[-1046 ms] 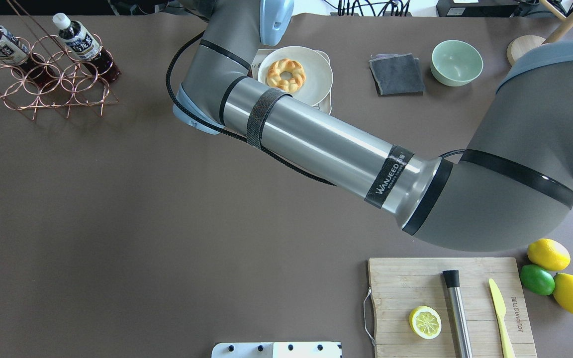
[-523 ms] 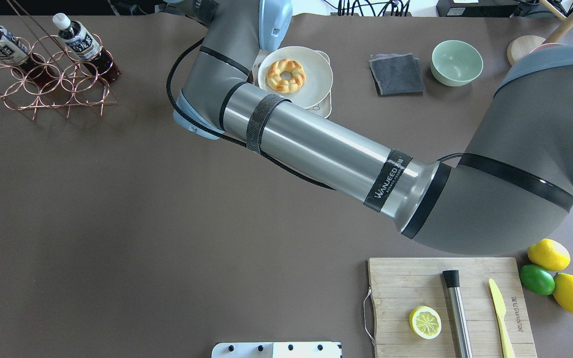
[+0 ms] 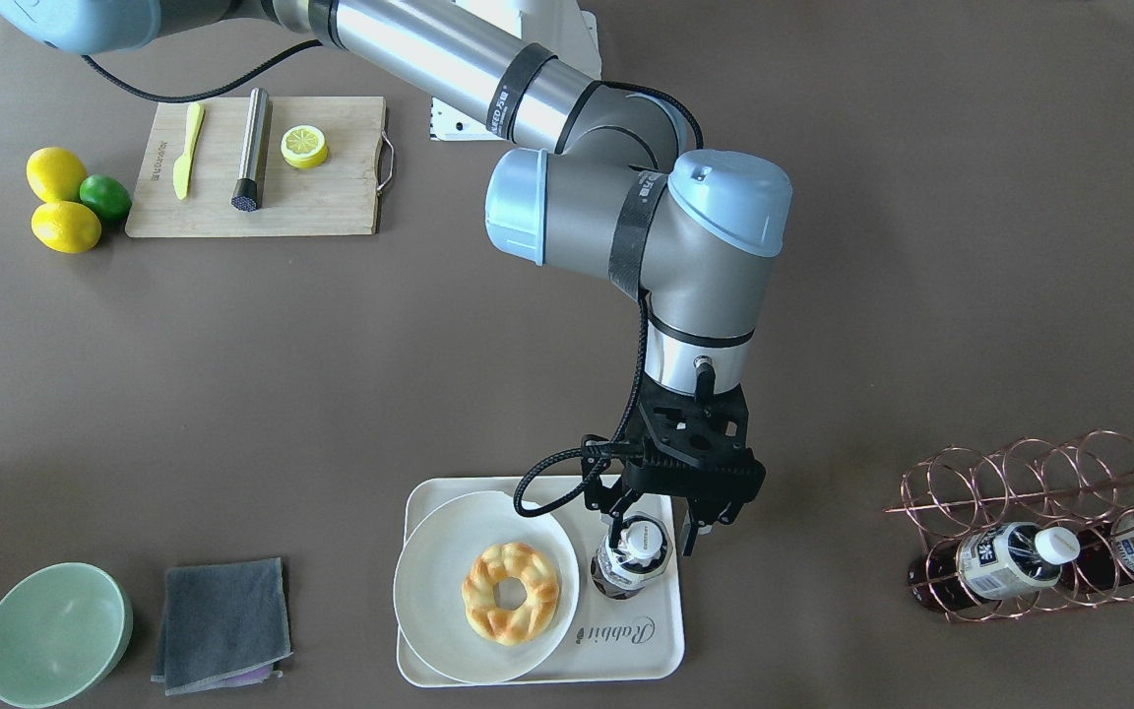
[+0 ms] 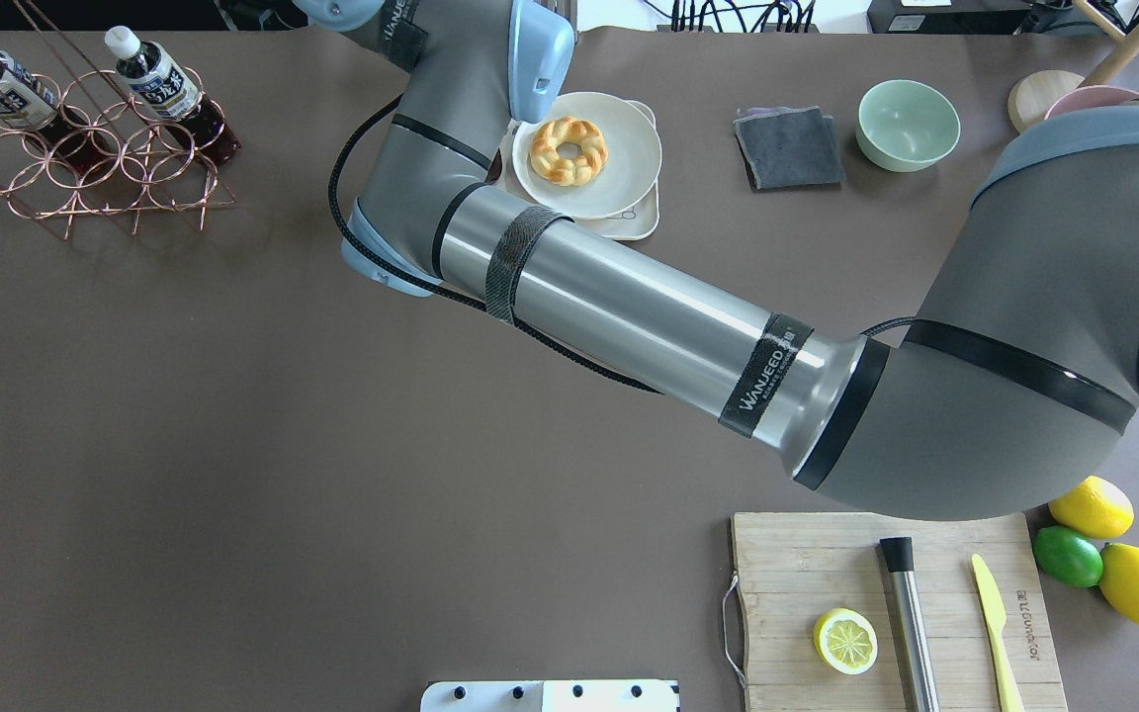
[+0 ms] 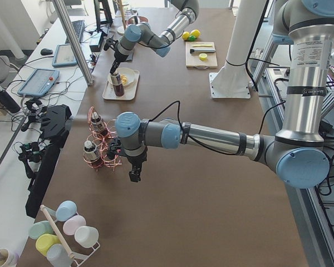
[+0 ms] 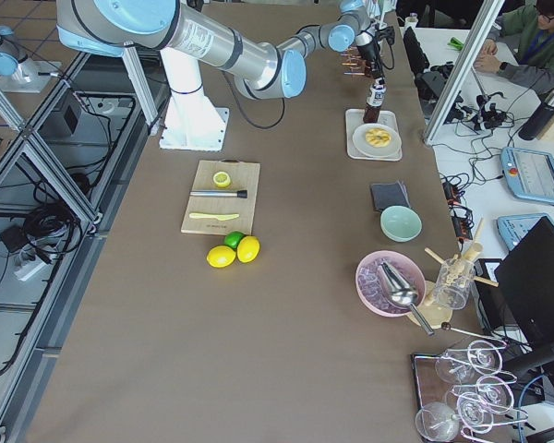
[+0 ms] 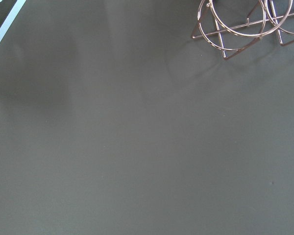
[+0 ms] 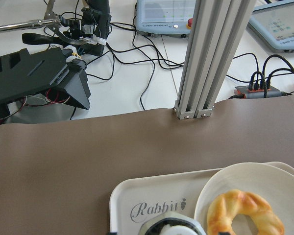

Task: Place tea on tray
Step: 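Carry the tea bottle with the right gripper onto the white tray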

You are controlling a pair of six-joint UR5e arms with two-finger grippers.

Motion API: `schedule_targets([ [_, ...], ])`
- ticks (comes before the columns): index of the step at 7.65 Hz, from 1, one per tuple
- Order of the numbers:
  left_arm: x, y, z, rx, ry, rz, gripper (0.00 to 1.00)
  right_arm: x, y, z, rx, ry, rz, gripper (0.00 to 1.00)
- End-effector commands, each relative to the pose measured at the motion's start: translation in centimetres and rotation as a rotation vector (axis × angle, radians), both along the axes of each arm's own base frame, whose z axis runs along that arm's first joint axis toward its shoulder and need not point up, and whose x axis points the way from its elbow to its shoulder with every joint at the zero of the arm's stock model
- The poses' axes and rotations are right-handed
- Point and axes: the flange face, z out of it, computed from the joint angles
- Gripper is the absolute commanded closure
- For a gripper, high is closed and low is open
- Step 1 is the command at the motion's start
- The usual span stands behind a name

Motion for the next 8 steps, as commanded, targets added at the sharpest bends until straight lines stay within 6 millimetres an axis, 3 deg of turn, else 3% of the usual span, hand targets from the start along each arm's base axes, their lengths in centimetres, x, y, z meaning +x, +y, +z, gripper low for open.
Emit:
schedule_targets([
  [1,0.0,0.0,0.1,-0.001,0.000,-0.001,0.02,0.3,0.0,-0.5,0.008,-0.008,0.000,0.00],
  [3,0.0,-0.1,-0.1,0.001,0.000,0.000,0.02,3.3,-1.6,-2.1,0.008,-0.042,-0.043,0.00],
  [4,0.0,-0.1,-0.1,0.003,0.000,0.000,0.02,6.0,-2.6,-3.2,-0.013,-0.074,-0.091,0.00],
  [6,0.0,-0.5,-0.6,0.010,0.002,0.000,0.02,11.2,-2.5,-5.2,-0.109,-0.082,-0.164,0.00],
  [7,0.0,-0.6,-0.8,0.013,0.003,0.000,0.02,14.3,-1.4,-4.6,-0.137,-0.082,-0.206,0.00],
  [8,0.1,-1.2,-1.5,0.025,0.002,0.000,0.02,18.9,1.0,-1.8,-0.161,-0.056,-0.249,0.00],
])
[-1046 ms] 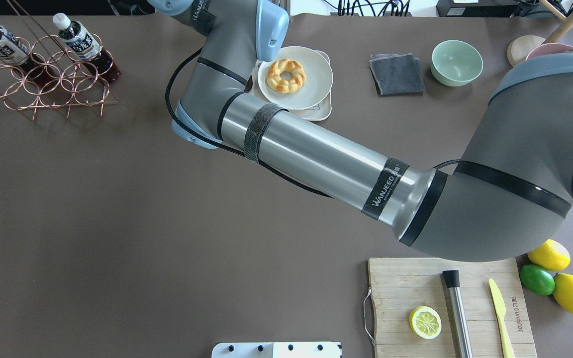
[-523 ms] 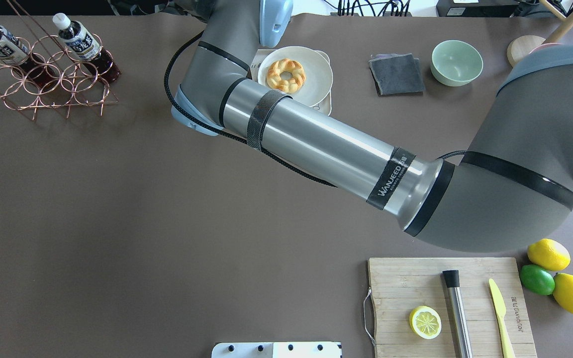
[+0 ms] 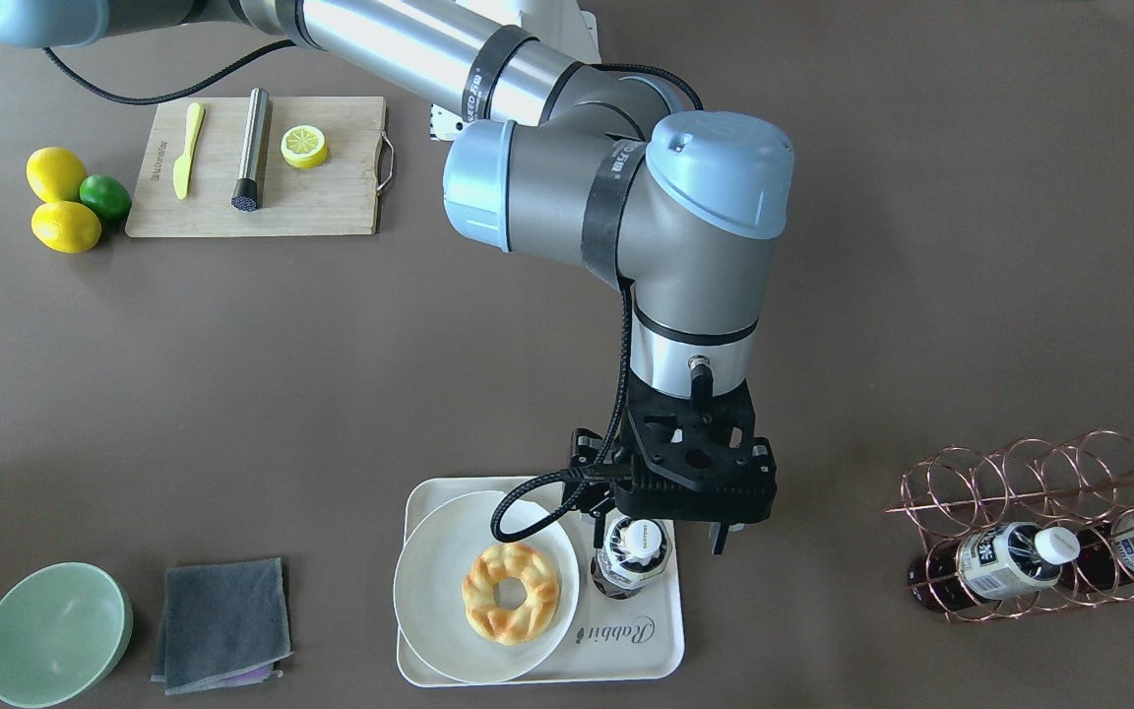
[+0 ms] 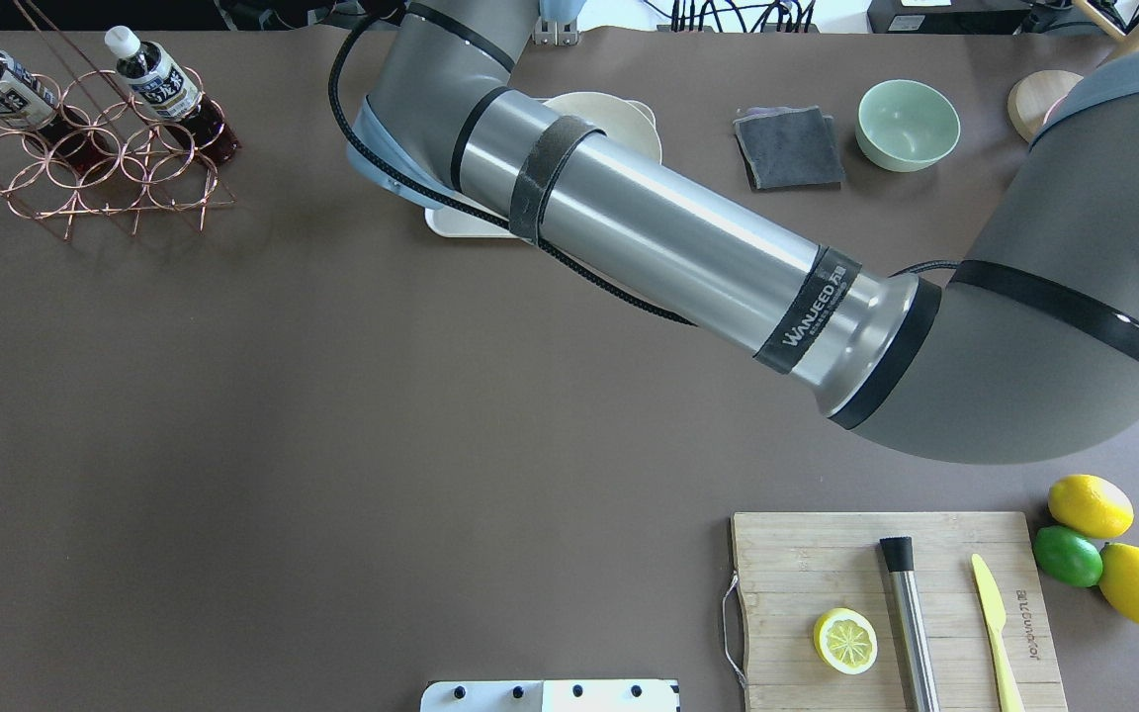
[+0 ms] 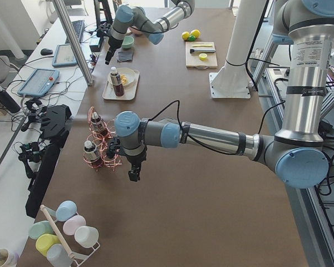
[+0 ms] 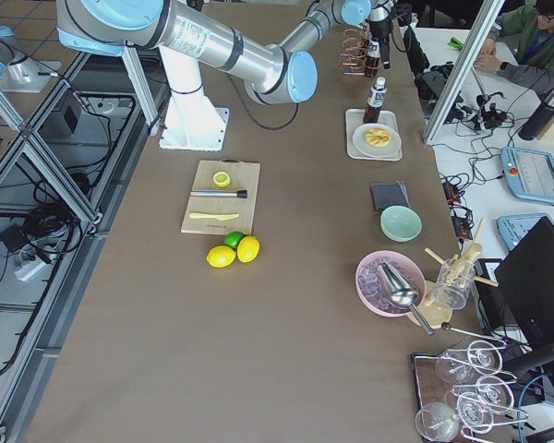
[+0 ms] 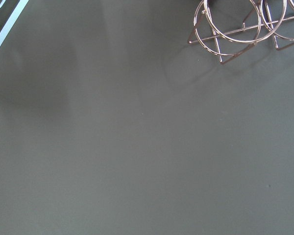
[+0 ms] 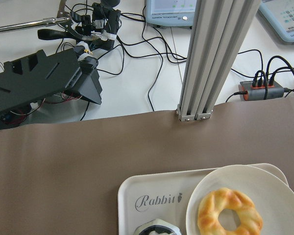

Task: Place tea on tray
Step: 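Release the tea bottle on the tray and raise the right arm away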

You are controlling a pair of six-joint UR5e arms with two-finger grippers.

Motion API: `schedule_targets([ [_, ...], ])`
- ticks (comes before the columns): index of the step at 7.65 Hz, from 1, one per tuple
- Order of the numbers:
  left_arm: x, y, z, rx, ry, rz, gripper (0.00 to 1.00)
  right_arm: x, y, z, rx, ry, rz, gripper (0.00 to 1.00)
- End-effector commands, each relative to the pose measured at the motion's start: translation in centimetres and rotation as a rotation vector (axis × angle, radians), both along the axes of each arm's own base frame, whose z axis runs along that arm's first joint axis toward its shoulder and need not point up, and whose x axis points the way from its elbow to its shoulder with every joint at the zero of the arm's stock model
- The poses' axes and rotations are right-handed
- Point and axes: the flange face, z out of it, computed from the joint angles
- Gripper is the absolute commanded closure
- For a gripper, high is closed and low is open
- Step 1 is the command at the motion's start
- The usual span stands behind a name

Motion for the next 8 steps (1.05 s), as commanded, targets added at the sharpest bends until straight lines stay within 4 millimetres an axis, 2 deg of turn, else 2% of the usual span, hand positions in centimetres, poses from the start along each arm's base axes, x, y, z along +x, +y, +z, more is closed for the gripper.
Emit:
schedule_targets([
  [1,0.0,-0.9,-1.2,0.021,0.000,-0.002,0.02,11.9,4.5,6.5,-0.040,0.048,-0.118,0.00],
  [2,0.0,-1.3,-1.7,0.028,0.000,-0.002,0.02,16.4,4.3,11.2,-0.069,0.044,-0.136,0.00],
  [3,0.0,-1.5,-2.0,0.033,0.000,-0.002,0.02,21.9,5.0,18.4,-0.046,0.069,-0.181,0.00],
  [4,0.1,-1.8,-2.4,0.039,0.000,-0.001,0.02,27.9,5.9,24.0,-0.031,0.070,-0.239,0.00],
  [5,0.1,-1.9,-2.7,0.046,0.001,0.000,0.02,33.6,7.3,29.3,-0.050,0.056,-0.256,0.00],
  [7,0.1,-2.4,-3.2,0.055,0.003,0.001,0.02,43.3,11.2,40.1,-0.068,0.095,-0.300,0.00],
  [8,0.1,-2.4,-3.3,0.055,0.005,0.000,0.02,46.7,14.5,47.4,-0.076,0.145,-0.392,0.00],
])
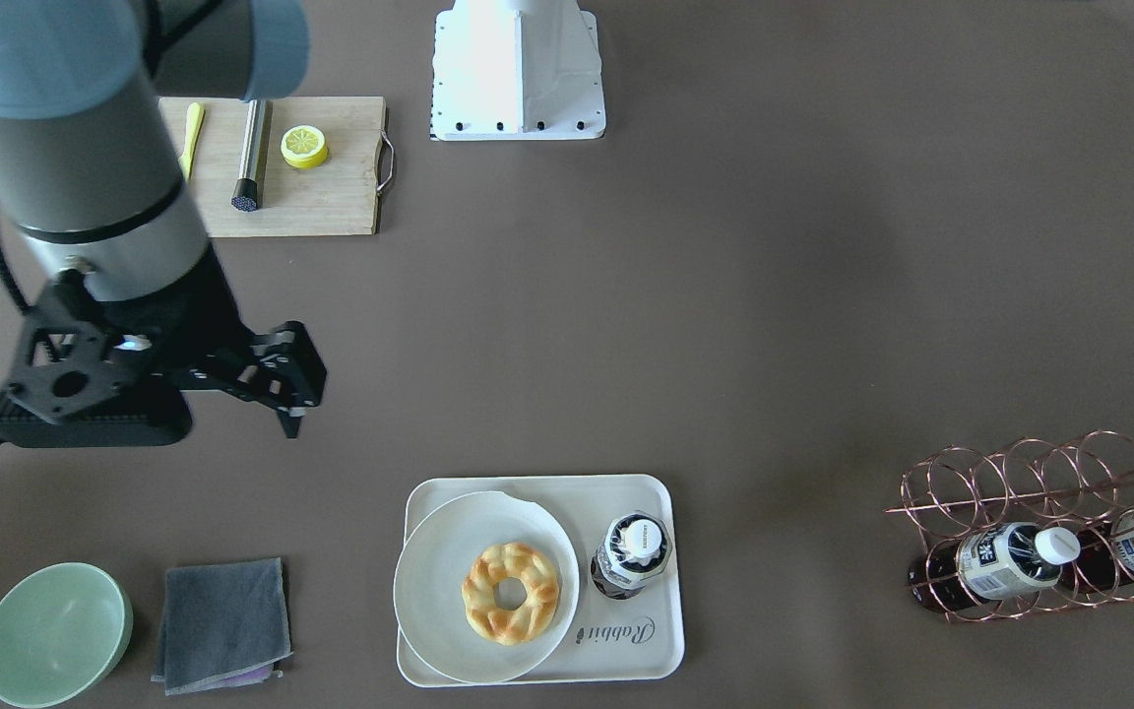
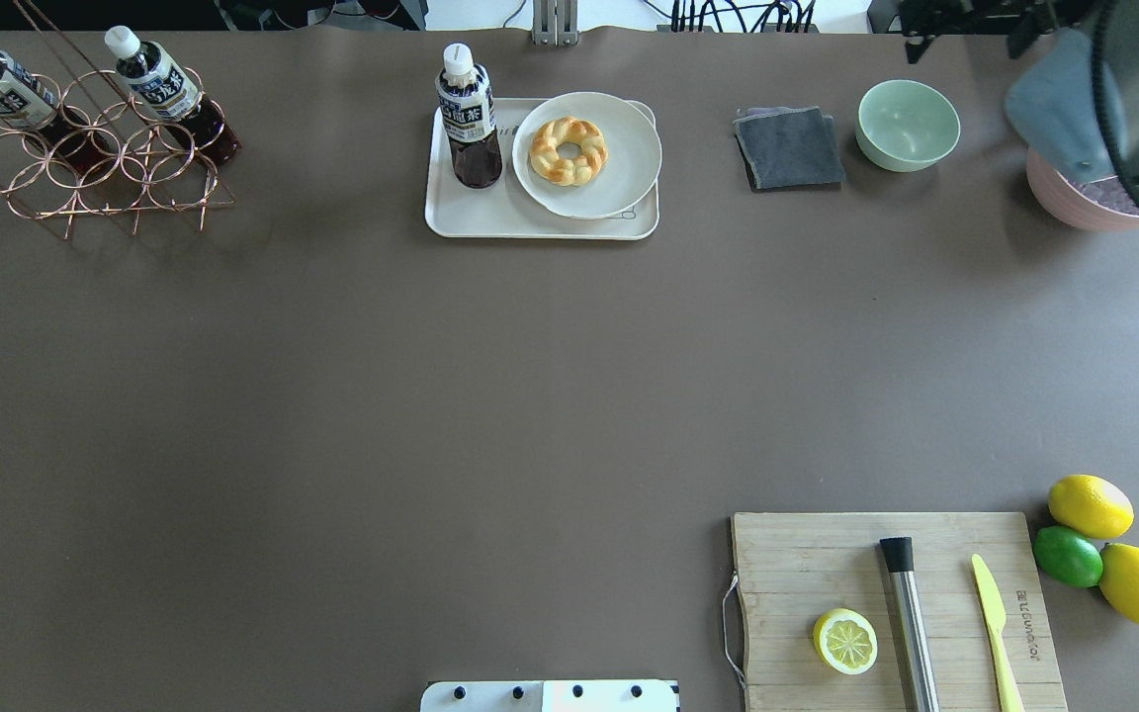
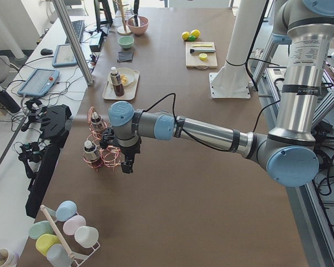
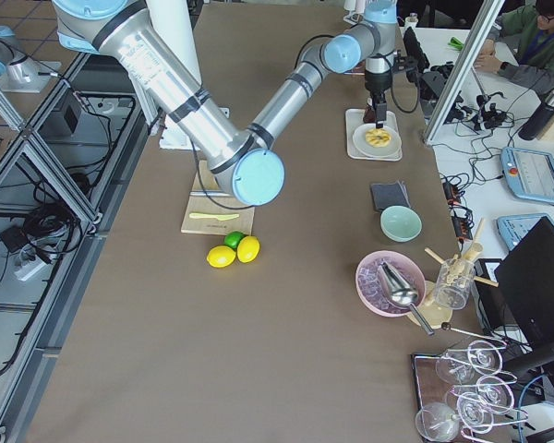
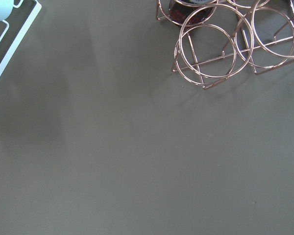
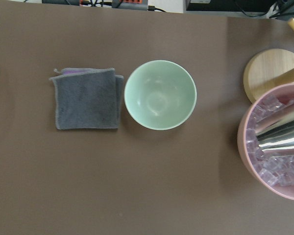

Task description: Place tea on tray

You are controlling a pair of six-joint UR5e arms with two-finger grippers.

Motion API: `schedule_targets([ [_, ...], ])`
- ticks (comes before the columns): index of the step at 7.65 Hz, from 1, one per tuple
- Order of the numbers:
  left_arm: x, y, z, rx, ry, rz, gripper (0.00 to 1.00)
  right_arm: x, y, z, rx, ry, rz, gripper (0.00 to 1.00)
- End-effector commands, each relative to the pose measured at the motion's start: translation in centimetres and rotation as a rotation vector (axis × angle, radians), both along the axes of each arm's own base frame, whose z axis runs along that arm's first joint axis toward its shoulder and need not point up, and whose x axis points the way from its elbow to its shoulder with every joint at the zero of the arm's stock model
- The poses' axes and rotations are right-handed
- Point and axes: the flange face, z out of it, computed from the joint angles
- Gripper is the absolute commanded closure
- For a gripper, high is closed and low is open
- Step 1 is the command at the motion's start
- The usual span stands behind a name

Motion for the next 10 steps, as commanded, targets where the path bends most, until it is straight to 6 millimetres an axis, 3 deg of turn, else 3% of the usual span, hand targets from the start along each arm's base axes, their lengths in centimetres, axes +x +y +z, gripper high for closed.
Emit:
schedule_targets([
  [1,0.1,-0.3,-0.6,0.008,0.006,-0.002,0.02,10.6,8.8,18.5,-0.026,0.096,-0.213,0.00],
  [3,0.3,0.3,-0.4,-0.008,0.052,0.003,0.02,17.1,15.3,29.3,-0.128,0.101,-0.260,0.00],
  [4,0.2,1.5,1.4,-0.037,0.049,0.005,0.02,18.5,18.3,33.2,-0.207,0.085,-0.237,0.00],
  [5,0.1,2.0,2.3,-0.058,0.043,0.001,0.02,19.3,19.9,34.6,-0.241,0.083,-0.219,0.00],
  [6,-0.1,2.4,2.8,-0.065,0.038,-0.001,0.02,20.3,20.5,34.5,-0.242,0.078,-0.194,0.00],
  [9,-0.8,3.3,3.9,-0.082,0.034,-0.012,0.02,20.3,19.9,34.2,-0.236,0.080,-0.192,0.00],
  [10,-2.8,3.6,4.2,-0.095,0.035,-0.055,0.02,20.3,19.9,34.1,-0.235,0.078,-0.190,0.00],
])
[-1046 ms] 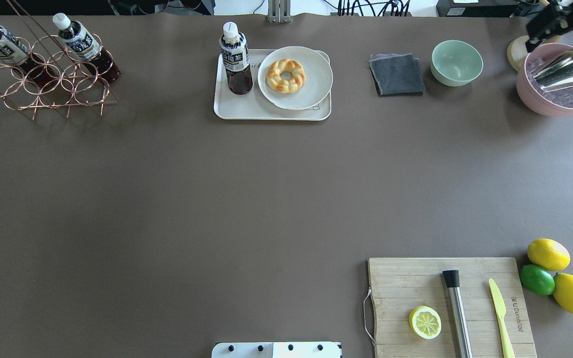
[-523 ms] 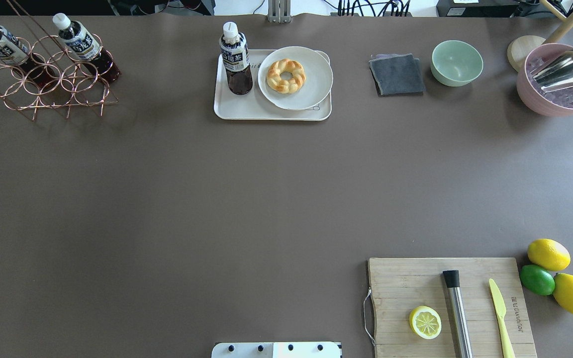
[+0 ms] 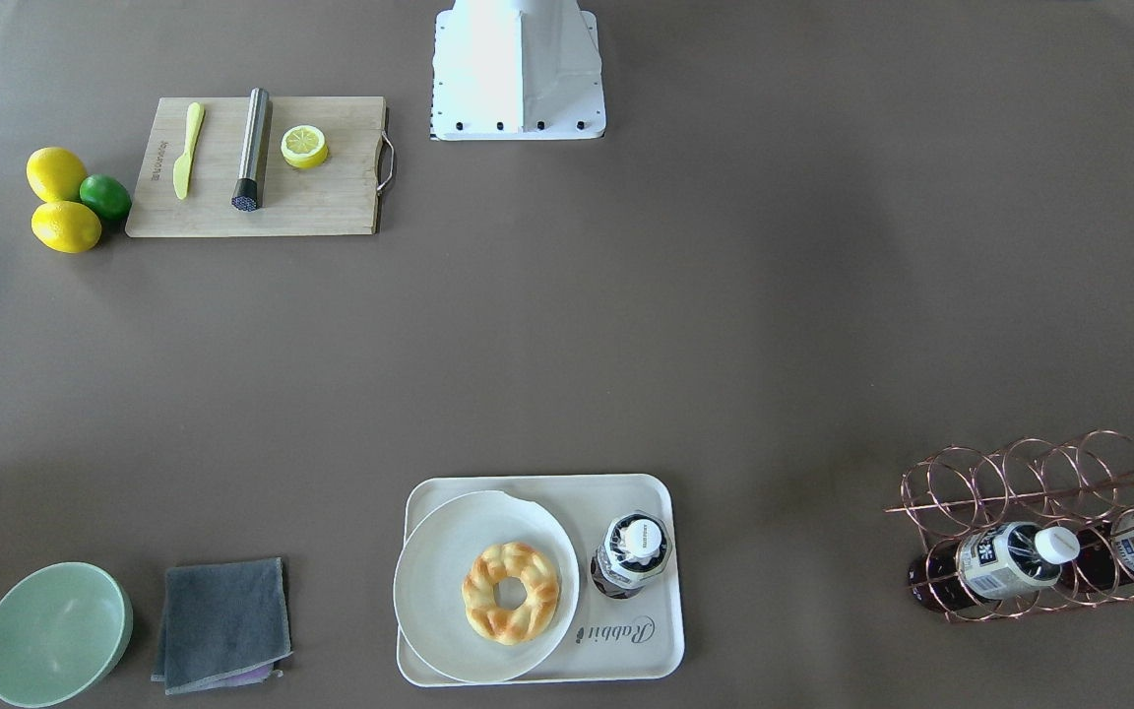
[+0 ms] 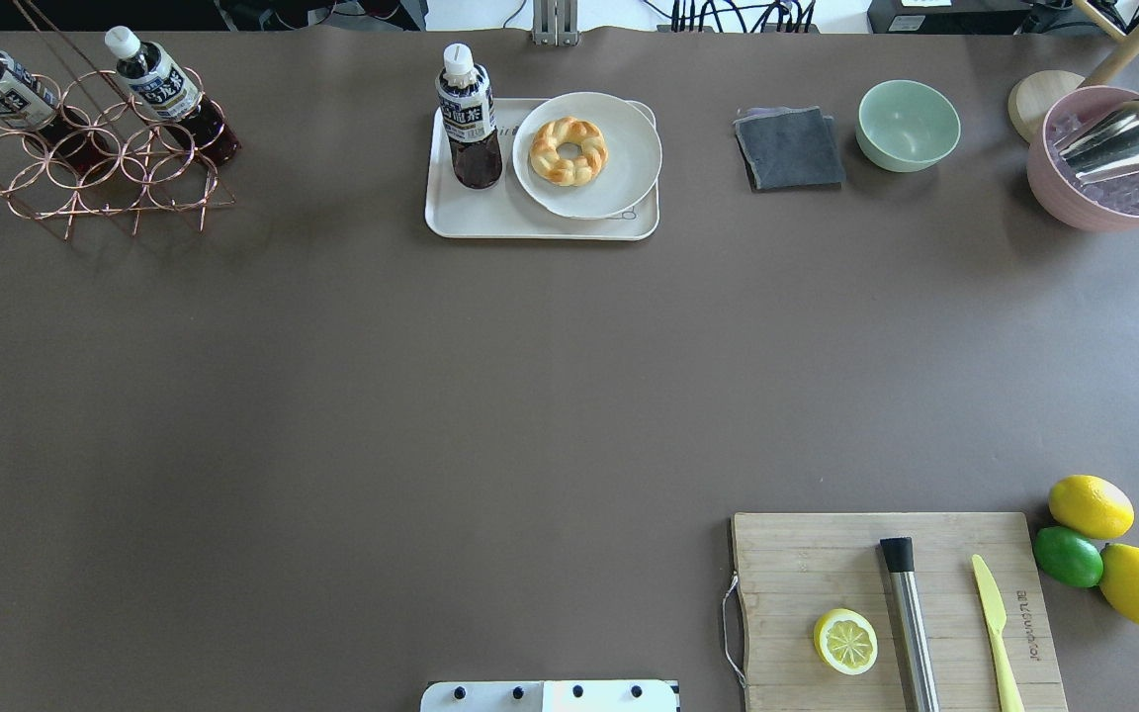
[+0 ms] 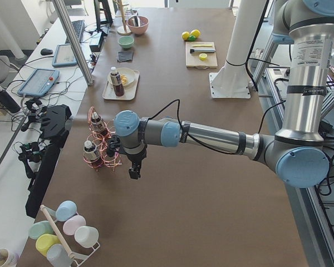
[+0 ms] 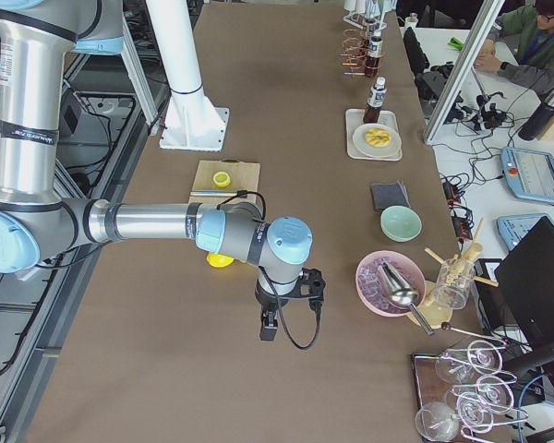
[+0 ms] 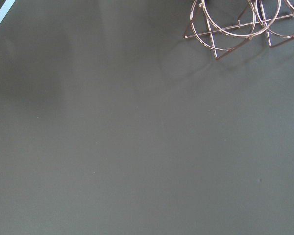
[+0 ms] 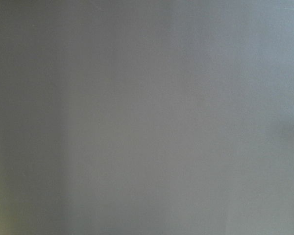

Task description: Place tea on tray

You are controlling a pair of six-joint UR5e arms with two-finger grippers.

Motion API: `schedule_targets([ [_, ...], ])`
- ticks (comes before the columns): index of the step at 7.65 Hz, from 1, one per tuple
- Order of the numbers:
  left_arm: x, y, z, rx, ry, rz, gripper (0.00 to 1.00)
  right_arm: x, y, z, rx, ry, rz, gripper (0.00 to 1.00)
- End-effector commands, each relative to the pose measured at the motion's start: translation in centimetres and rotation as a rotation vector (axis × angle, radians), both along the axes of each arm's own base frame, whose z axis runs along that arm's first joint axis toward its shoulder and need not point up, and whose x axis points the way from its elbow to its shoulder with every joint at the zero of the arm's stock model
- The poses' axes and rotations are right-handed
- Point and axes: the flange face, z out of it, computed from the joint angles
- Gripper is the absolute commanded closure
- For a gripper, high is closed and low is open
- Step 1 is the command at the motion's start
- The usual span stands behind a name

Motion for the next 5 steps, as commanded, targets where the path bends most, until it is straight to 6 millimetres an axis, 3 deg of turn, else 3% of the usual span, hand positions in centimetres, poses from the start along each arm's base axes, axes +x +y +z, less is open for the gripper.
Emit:
schedule_targets([
  [1,-3.7,0.9,0.7,-0.041,-0.002,-0.076,0.02,0.1,-0.2,-0.1,0.001,0.000,0.002,0.00],
  [3,-4.7,1.4,1.1,-0.083,-0.023,-0.094,0.02,0.0,-0.1,0.0,-0.001,-0.001,0.003,0.00],
  [5,-5.9,3.2,3.7,-0.114,-0.171,-0.096,0.02,0.0,0.0,0.0,0.000,-0.003,0.002,0.00],
])
